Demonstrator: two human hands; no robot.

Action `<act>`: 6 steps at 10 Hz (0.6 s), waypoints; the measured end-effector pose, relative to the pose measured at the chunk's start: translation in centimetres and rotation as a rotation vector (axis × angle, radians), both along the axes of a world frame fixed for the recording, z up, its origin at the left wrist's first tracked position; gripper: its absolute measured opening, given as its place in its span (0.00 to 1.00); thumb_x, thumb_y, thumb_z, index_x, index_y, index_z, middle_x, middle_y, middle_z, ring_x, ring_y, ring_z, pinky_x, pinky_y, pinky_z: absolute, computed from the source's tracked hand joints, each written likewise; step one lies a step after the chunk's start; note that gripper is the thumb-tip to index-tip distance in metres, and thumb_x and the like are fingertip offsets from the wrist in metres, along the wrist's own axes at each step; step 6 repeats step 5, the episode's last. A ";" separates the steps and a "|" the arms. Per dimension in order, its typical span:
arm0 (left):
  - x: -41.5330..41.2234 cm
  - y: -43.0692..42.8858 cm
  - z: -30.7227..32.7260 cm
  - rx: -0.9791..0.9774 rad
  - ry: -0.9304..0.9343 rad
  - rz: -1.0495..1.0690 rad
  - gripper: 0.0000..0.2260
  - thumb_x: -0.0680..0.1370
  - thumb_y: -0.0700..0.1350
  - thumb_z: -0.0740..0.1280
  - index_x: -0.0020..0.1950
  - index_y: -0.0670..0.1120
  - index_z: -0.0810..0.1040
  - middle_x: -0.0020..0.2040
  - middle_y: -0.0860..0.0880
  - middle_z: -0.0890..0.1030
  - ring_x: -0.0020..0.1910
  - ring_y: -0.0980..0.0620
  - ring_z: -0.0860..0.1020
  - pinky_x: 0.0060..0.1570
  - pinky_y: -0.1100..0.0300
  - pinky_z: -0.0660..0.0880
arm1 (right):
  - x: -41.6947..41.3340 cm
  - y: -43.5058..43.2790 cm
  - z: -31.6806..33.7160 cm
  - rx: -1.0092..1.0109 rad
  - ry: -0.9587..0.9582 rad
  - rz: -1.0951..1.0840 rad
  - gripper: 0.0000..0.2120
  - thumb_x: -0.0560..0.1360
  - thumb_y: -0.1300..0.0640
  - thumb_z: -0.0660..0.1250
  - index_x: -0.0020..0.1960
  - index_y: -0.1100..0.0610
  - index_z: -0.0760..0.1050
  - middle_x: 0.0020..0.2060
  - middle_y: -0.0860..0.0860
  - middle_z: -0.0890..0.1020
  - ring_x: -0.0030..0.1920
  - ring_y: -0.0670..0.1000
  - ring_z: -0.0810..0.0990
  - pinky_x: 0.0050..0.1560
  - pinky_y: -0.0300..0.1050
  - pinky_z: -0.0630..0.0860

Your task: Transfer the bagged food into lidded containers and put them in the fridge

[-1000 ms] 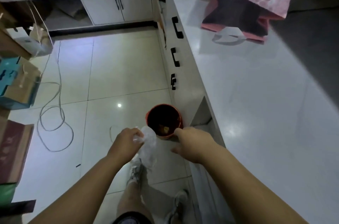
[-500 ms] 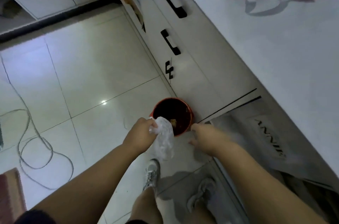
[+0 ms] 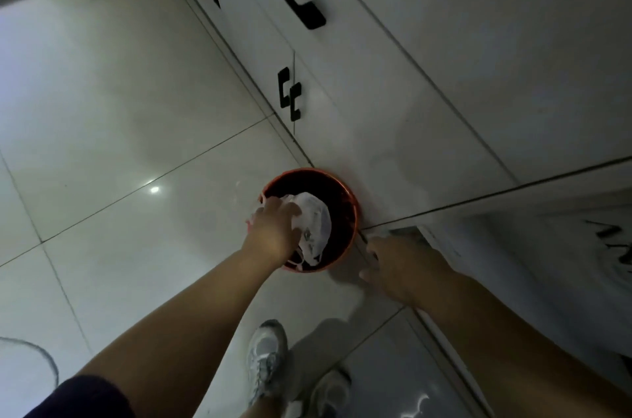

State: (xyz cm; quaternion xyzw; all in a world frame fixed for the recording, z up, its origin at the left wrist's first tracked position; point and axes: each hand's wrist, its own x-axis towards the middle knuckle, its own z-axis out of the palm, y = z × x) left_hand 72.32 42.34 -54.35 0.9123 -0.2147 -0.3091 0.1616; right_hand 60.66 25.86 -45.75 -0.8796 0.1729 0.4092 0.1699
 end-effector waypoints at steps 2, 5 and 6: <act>0.9 -2.0 -7.1 0.025 0.099 -0.258 0.21 0.79 0.48 0.61 0.72 0.49 0.65 0.74 0.45 0.60 0.73 0.38 0.56 0.71 0.45 0.57 | 0.8 -1.0 -5.0 -0.043 -0.013 0.028 0.21 0.77 0.44 0.62 0.64 0.55 0.68 0.60 0.54 0.76 0.59 0.55 0.75 0.55 0.46 0.72; -0.7 0.9 -5.2 0.105 0.313 -0.238 0.20 0.78 0.48 0.62 0.70 0.49 0.69 0.70 0.47 0.69 0.66 0.46 0.70 0.64 0.55 0.69 | 1.4 -0.1 -1.9 0.007 0.000 -0.014 0.20 0.77 0.46 0.63 0.64 0.56 0.69 0.60 0.54 0.76 0.59 0.55 0.75 0.59 0.49 0.73; -0.7 0.9 -5.2 0.105 0.313 -0.238 0.20 0.78 0.48 0.62 0.70 0.49 0.69 0.70 0.47 0.69 0.66 0.46 0.70 0.64 0.55 0.69 | 1.4 -0.1 -1.9 0.007 0.000 -0.014 0.20 0.77 0.46 0.63 0.64 0.56 0.69 0.60 0.54 0.76 0.59 0.55 0.75 0.59 0.49 0.73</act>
